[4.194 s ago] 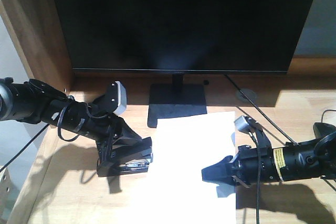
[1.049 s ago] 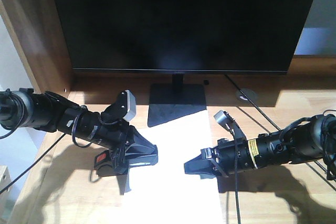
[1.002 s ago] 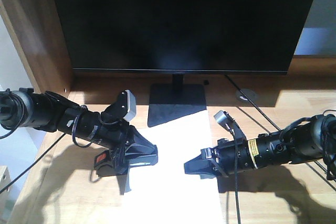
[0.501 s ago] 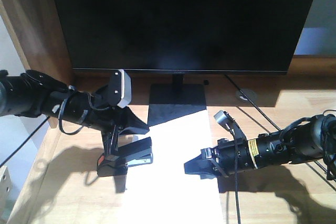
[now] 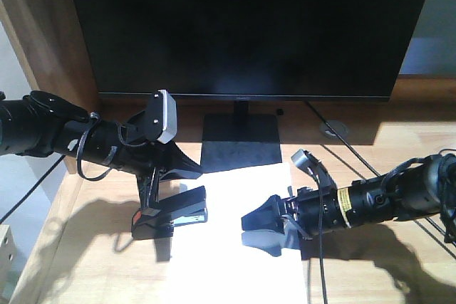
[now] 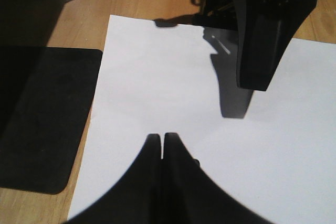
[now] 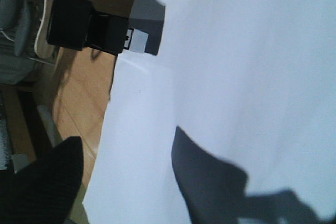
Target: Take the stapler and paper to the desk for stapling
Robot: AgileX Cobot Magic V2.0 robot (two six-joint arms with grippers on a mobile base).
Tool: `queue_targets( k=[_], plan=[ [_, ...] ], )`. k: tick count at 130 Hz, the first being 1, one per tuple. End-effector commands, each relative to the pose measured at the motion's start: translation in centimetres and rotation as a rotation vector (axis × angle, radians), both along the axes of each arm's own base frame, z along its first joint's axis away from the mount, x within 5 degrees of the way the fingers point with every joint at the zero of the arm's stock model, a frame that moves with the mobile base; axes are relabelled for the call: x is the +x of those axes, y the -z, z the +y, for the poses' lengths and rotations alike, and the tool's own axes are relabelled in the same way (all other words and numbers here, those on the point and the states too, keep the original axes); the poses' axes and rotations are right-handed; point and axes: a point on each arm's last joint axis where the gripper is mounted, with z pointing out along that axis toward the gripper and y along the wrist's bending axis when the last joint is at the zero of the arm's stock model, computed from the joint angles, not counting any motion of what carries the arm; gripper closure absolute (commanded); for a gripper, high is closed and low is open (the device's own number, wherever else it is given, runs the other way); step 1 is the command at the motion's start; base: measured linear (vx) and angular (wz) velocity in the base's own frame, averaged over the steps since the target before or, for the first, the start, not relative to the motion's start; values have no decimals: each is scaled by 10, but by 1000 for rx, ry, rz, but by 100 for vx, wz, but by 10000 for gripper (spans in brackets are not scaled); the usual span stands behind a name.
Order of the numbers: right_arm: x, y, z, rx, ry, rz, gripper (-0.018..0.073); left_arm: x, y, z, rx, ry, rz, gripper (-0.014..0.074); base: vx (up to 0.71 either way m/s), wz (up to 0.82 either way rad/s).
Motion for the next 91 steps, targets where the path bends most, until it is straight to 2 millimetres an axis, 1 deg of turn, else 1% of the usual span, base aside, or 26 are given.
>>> queue_targets(
  k=[1,21,29,46,56,57,62,69,70,71,74,75,78,79,80,81,82,83,86,87,88,91],
  plan=[
    [5,-29,0,-12,-2,-106,-81,-2,-26,-3,-64,-11,-42,603,0,0],
    [8,-43,-12,-200,36,-186,-41,-2,-26,-3,-64,-12,-41,603,0,0],
    [9,-50,-18,-269,78,-223,-25,-2,-26,-3,-66,-27,-24,603,0,0],
    [12,-74,-26,-339,167,-326,5,2,-27,1,-45,-148,34,603,0,0],
    [13,-89,-31,-375,217,-392,40,4,-33,8,-1,-247,34,603,0,0],
    [13,-93,-32,-384,230,-409,52,5,-34,9,10,-271,28,603,0,0],
    [13,-101,-34,-399,252,-442,76,6,-38,13,32,-319,26,603,0,0],
    [12,-112,-39,-429,296,-492,138,7,-43,18,60,-396,14,603,0,0],
    [12,-116,-40,-437,306,-509,161,7,-45,21,73,-423,16,603,0,0],
    [12,-116,-40,-437,306,-509,161,7,-45,21,73,-423,16,603,0,0],
    [11,-123,-42,-449,321,-537,203,7,-47,24,97,-460,3,603,0,0],
    [11,-123,-42,-449,321,-537,203,7,-47,24,97,-460,3,603,0,0],
    [10,-129,-43,-460,334,-563,249,7,-50,27,110,-491,1,603,0,0],
    [10,-129,-43,-460,334,-563,249,7,-50,27,110,-491,1,603,0,0],
    [9,-132,-44,-462,339,-576,279,6,-52,28,110,-511,7,603,0,0],
    [9,-132,-44,-462,339,-576,279,6,-52,28,110,-511,7,603,0,0],
    [9,-134,-44,-467,341,-588,311,6,-53,30,123,-521,1,603,0,0],
    [9,-134,-44,-467,341,-588,311,6,-53,30,123,-521,1,603,0,0],
    [7,-140,-45,-473,341,-615,367,6,-54,32,127,-555,6,603,0,0],
    [7,-140,-45,-473,341,-615,367,6,-55,32,135,-551,-1,603,0,0],
    [6,-143,-45,-476,339,-631,402,6,-55,33,134,-572,9,603,0,0],
    [5,-145,-46,-477,338,-640,425,6,-56,35,148,-589,3,603,0,0]
  ],
)
